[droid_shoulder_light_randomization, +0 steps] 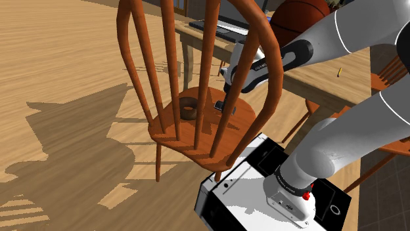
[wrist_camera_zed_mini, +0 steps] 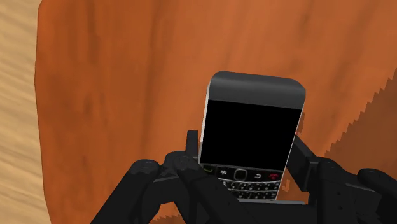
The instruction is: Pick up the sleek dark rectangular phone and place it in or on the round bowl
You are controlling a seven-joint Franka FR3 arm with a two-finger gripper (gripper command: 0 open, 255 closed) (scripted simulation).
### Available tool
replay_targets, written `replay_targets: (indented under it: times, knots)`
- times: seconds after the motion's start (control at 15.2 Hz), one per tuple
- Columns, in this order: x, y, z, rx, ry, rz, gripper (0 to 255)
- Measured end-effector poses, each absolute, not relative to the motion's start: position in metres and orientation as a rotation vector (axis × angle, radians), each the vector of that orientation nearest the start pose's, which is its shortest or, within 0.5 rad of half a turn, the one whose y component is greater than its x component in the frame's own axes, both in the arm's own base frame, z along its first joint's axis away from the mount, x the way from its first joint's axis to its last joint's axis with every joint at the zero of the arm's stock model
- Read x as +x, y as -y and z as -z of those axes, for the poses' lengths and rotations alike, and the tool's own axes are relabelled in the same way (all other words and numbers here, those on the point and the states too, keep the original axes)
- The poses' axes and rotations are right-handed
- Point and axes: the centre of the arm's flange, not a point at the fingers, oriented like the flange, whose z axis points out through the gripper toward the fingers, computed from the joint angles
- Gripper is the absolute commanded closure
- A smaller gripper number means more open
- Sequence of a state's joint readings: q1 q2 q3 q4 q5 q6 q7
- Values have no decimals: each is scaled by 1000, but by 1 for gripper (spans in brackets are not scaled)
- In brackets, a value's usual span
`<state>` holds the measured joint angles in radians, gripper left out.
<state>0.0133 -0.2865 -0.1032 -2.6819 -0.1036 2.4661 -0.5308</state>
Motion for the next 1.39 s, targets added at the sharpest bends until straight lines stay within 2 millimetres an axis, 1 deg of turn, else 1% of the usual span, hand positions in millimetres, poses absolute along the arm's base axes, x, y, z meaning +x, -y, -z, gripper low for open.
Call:
replay_targets:
  times: [0.4, 0.66, 1.12, 1.39]
  knots:
    - [400, 35, -343, -3075, 829, 6, 255]
    - [397, 35, -364, -3078, 820, 19, 255]
    - [399, 34, -403, -3082, 810, 32, 255]
    - [401, 34, -404, -3064, 818, -41, 255]
